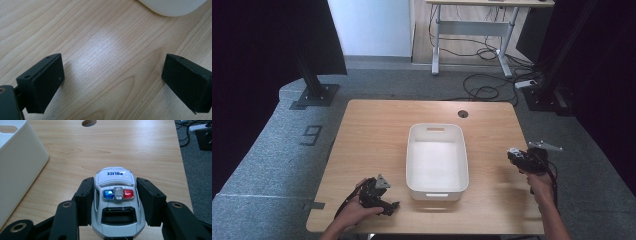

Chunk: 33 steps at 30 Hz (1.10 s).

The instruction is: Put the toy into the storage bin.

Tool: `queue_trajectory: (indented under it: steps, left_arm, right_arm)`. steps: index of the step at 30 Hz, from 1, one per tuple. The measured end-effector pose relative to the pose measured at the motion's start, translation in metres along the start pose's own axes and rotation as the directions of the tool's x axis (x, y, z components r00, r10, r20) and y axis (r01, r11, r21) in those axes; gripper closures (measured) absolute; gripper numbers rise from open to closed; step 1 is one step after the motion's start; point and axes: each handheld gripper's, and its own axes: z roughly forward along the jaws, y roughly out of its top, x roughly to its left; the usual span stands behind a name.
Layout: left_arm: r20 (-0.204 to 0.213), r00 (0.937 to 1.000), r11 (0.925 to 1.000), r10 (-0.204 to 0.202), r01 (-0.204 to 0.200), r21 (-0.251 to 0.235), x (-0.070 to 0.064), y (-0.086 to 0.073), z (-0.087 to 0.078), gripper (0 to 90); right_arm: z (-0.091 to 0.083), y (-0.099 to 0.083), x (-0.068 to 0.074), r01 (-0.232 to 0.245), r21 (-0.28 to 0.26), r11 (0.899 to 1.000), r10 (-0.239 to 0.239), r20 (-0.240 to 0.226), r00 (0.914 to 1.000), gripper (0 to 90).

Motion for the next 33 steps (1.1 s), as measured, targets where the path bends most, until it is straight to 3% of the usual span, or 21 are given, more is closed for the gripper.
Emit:
queue_trajectory:
  steps: [33]
  left_arm:
    - [0.003, 1.0, 1.0, 0.007, -0.007, 0.002, 0.0, 0.001, 0.0, 4.6]
  right_arm:
    - [-0.018, 0.011, 0.022, 0.027, -0.041, 0.999, -0.029, -0.035, 0.999, 50.2]
